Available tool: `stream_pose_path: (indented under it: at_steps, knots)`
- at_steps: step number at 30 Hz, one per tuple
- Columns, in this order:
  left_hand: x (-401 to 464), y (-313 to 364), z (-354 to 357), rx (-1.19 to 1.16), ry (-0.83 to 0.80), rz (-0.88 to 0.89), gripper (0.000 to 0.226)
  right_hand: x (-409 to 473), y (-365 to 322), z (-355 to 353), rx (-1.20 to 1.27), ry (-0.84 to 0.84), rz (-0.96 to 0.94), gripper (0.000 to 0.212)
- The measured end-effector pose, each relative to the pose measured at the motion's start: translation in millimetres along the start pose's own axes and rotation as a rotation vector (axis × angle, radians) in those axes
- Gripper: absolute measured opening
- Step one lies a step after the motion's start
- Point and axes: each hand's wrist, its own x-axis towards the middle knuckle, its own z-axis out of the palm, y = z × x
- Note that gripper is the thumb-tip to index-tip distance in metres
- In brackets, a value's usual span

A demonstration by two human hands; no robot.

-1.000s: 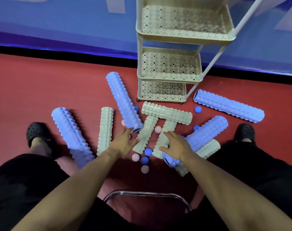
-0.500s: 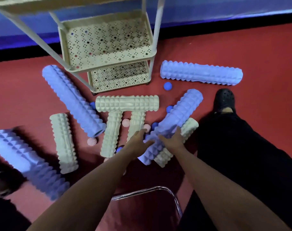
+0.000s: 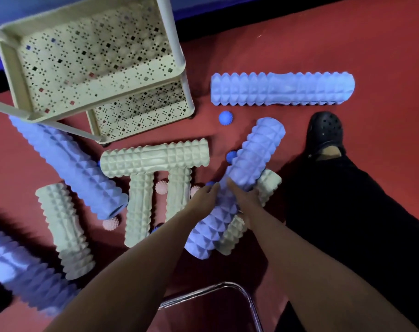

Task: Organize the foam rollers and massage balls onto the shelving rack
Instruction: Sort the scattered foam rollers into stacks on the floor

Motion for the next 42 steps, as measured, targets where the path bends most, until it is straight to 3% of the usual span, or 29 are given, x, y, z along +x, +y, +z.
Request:
stream_pose_path:
  at_steps: [2,3,7,12,17,19,23,29,36,42]
  knots:
    - [-2,12,3,-0.037,0.005,0.0,0.049,5,-5,-4,-0.008,0.041,-0.004,0.099]
    - [-2,17,5,-0.059,0.015,0.0,0.051,6,-8,-9,0.007,0.054,0.003,0.097]
    - [-7,37,4,-0.126,0.043,-0.014,0.056,-4,-28,-30,0.076,0.01,0.01,0.126]
    - [-24,55,1,-0.259,-0.028,0.08,0.049,-26,-63,-64,-0.023,0.04,-0.202,0.103]
    - [-23,79,-17,0.105,0.057,0.28,0.036,-33,-112,-102,-0.238,0.049,-0.494,0.087]
    - [-13,91,-28,0.185,0.115,0.348,0.042,-33,-136,-115,-0.303,0.055,-0.576,0.081]
    - [24,119,-43,0.355,0.161,0.423,0.046,-8,-165,-128,-0.529,0.094,-0.714,0.09]
    - [104,143,-43,0.757,0.106,0.369,0.068,46,-155,-138,-0.755,0.183,-0.694,0.09]
    - [154,138,-42,0.902,0.039,0.314,0.079,89,-140,-141,-0.761,0.212,-0.681,0.083]
    - [116,116,-38,0.916,0.159,0.478,0.031,89,-136,-130,-0.877,0.224,-0.812,0.098]
